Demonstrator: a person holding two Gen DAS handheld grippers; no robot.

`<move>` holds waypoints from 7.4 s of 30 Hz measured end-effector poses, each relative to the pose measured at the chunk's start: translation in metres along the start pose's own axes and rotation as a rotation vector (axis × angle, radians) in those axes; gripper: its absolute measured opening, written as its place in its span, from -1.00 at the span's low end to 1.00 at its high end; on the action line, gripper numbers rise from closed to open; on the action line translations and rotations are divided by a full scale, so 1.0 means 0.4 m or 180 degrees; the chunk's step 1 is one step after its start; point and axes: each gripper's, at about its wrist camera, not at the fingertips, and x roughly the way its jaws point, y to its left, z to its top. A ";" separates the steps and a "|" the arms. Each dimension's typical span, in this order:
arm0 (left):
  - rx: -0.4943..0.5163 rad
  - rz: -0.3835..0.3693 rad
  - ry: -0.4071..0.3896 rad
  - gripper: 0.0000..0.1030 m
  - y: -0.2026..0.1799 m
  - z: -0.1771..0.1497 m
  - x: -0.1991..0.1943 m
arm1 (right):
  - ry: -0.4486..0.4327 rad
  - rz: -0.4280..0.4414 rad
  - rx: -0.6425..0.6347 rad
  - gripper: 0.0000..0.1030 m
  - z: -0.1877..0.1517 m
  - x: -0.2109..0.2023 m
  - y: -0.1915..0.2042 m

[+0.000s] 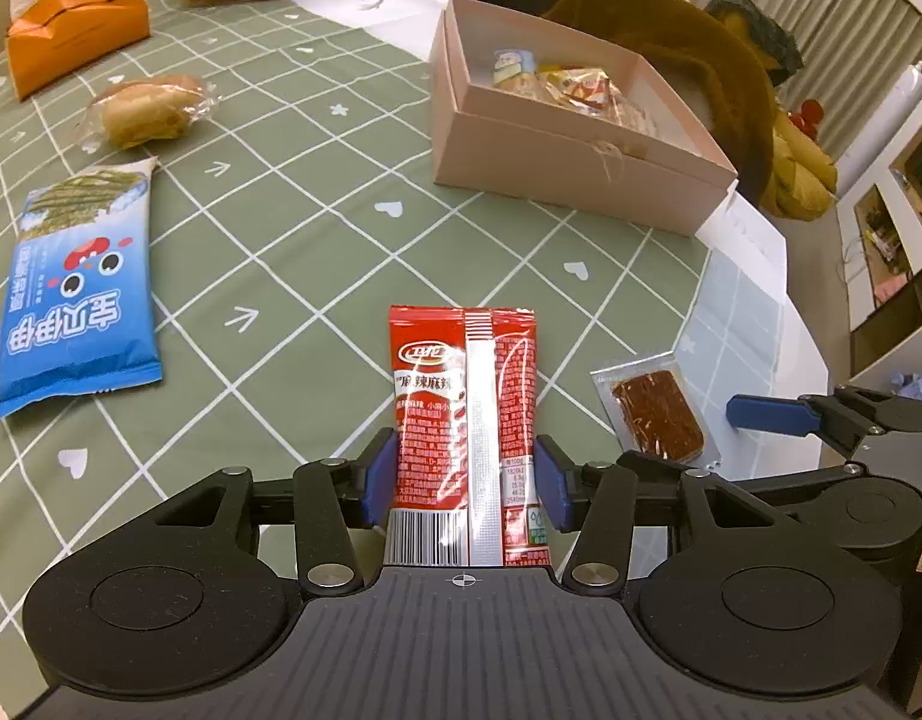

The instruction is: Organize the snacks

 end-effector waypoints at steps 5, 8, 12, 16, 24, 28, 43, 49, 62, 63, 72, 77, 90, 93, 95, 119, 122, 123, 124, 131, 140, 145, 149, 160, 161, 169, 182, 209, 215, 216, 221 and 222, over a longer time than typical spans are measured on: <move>-0.0024 -0.0021 -0.0011 0.05 0.004 -0.001 -0.001 | -0.0042 0.0018 -0.0033 0.37 0.007 -0.003 0.003; -0.0017 -0.0007 -0.0004 0.05 0.003 0.000 -0.001 | -0.0027 0.0028 -0.0058 -0.04 0.022 -0.010 0.006; 0.0001 -0.0001 -0.0005 0.05 0.001 -0.001 -0.001 | -0.0003 0.0033 0.0006 -0.04 0.023 -0.009 -0.003; 0.0003 -0.0012 -0.0007 0.05 0.002 -0.001 -0.001 | -0.0008 0.0081 0.0045 -0.07 0.020 -0.025 -0.010; -0.0144 -0.0040 -0.0101 -0.01 0.008 -0.014 -0.009 | -0.0158 0.0148 0.0119 -0.09 0.035 -0.083 -0.034; -0.0178 -0.0229 -0.0164 -0.04 0.001 0.023 -0.037 | -0.0335 0.0204 0.0192 -0.12 0.073 -0.130 -0.067; 0.0172 -0.0449 -0.1100 -0.03 -0.139 0.474 -0.202 | -0.1218 0.0333 0.0109 -0.66 0.443 -0.324 -0.250; 0.0021 -0.0333 -0.0564 -0.03 -0.106 0.336 -0.060 | -0.0427 0.0355 0.0343 -0.49 0.294 -0.128 -0.265; -0.0374 0.0142 -0.0148 -0.03 0.001 0.095 0.003 | 0.0201 -0.0073 0.1111 0.60 0.175 0.104 -0.149; -0.0407 0.0155 -0.0138 -0.03 0.007 0.089 0.002 | 0.0193 -0.0162 0.1023 0.65 0.177 0.108 -0.134; -0.0454 0.0136 -0.0181 -0.03 0.016 0.075 -0.019 | 0.0138 -0.0475 0.0816 0.43 0.200 0.120 -0.091; -0.0464 0.0100 -0.0164 -0.03 0.013 0.070 -0.017 | 0.0173 -0.0272 0.0509 0.12 0.168 0.075 -0.077; -0.0548 -0.0162 -0.0335 -0.04 0.005 0.103 -0.060 | -0.0186 0.0154 0.0442 0.07 0.162 -0.098 -0.129; -0.0456 -0.0390 -0.0700 -0.03 -0.011 0.222 -0.137 | -0.0616 0.0140 0.0368 0.07 0.255 -0.195 -0.161; -0.0367 -0.0537 -0.0866 -0.03 -0.026 0.322 -0.171 | -0.0894 0.0094 0.0324 0.08 0.332 -0.254 -0.183; -0.0634 0.0074 -0.0567 0.02 0.186 0.477 0.030 | -0.0314 0.0066 0.0519 0.47 0.494 0.078 -0.254; -0.0980 0.0262 -0.0593 0.02 0.292 0.412 -0.009 | -0.0049 0.0280 0.0472 0.66 0.521 0.114 -0.216; -0.1073 0.0299 -0.0606 0.02 0.319 0.390 -0.020 | 0.0043 0.0303 0.0503 0.65 0.527 0.131 -0.207; -0.1149 0.0317 -0.0613 0.02 0.341 0.369 -0.029 | 0.0107 0.0260 0.0555 0.65 0.534 0.147 -0.199; -0.1376 0.0634 -0.0772 0.02 0.449 0.260 -0.091 | -0.0161 0.0150 0.0216 0.65 0.580 0.097 -0.041; -0.1607 0.0565 -0.0695 0.02 0.514 0.185 -0.089 | 0.0175 0.0764 -0.0385 0.67 0.648 0.147 0.315; -0.1673 0.0610 -0.0766 0.02 0.527 0.157 -0.127 | 0.0358 0.0878 -0.0281 0.67 0.645 0.239 0.427; -0.1838 0.0728 -0.1227 0.02 0.554 0.153 -0.212 | 0.0478 0.0906 -0.0208 0.67 0.571 0.267 0.473; -0.1650 0.0953 -0.1041 0.02 0.581 0.192 -0.210 | 0.0496 0.0955 -0.0514 0.80 0.450 0.267 0.594; -0.1644 0.0956 -0.1023 0.02 0.582 0.190 -0.207 | 0.0468 0.0908 -0.0608 0.80 0.442 0.265 0.605; -0.1624 0.0908 -0.0972 0.02 0.579 0.202 -0.199 | 0.0119 0.0694 -0.1140 0.67 0.351 0.198 0.556; -0.1427 0.0407 -0.1207 0.02 0.544 0.387 -0.073 | 0.0009 0.0283 -0.0451 0.68 0.253 0.109 0.213; -0.1156 -0.0176 -0.0220 -0.13 0.291 0.109 -0.063 | 0.0092 -0.0047 0.0139 0.80 0.151 0.080 0.026; -0.1010 -0.0090 -0.0213 -0.13 0.267 0.092 -0.093 | 0.0106 0.0301 -0.0027 0.79 0.139 0.025 0.053; -0.0994 -0.0128 -0.0190 -0.13 0.260 0.086 -0.089 | 0.0123 0.0353 -0.0087 0.79 0.134 0.016 0.062; -0.0999 -0.0296 -0.0085 -0.12 0.235 0.059 -0.079 | 0.0301 0.0623 -0.0333 0.80 0.116 -0.003 0.117; -0.0985 -0.0316 -0.0079 -0.12 0.229 0.056 -0.082 | 0.0310 0.0587 -0.0356 0.80 0.117 0.001 0.130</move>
